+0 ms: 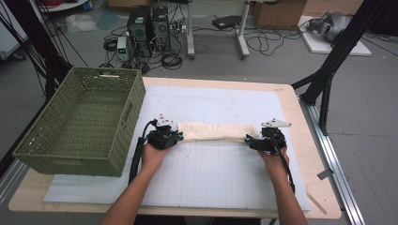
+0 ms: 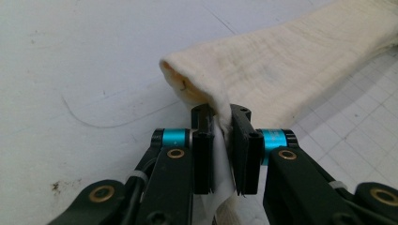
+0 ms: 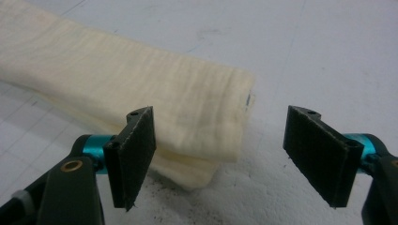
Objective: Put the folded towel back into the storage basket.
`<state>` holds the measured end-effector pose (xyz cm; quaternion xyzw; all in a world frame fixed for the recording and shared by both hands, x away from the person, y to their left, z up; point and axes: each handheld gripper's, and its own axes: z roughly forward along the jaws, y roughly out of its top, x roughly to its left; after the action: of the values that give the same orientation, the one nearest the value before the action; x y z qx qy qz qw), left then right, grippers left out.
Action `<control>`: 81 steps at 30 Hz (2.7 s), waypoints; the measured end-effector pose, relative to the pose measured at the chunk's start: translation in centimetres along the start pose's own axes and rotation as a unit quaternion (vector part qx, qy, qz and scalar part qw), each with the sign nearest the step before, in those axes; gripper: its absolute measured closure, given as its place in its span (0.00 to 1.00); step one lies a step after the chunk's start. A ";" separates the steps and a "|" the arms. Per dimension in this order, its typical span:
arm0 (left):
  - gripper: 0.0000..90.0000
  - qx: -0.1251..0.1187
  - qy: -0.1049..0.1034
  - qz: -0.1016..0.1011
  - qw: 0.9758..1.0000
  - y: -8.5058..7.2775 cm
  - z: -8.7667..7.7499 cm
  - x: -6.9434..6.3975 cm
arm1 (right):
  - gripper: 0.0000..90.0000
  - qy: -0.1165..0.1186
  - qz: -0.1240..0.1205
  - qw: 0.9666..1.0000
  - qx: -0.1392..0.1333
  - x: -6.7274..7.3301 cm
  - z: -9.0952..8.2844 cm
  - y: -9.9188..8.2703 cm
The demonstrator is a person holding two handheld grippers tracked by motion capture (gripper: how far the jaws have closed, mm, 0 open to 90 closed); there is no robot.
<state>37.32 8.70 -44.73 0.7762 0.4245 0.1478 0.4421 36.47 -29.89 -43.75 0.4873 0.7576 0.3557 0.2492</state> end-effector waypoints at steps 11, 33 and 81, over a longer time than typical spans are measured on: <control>0.88 0.004 -0.005 0.008 1.000 -0.2 0.1 0.2 | 0.35 0.007 0.018 1.000 0.016 0.2 1.6 -0.4; 0.90 0.007 0.006 0.033 0.999 -0.4 -0.2 0.0 | 0.90 0.081 0.065 0.994 0.009 0.6 0.6 -1.4; 0.90 -0.202 -0.054 0.079 0.975 0.0 -12.8 -2.8 | 0.91 0.123 -0.061 0.979 -0.151 2.0 -6.4 3.4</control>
<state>27.89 13.67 -37.12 0.7090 0.2985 0.2226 0.5989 32.95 -29.02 -37.20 0.3498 0.7481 0.5073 0.2463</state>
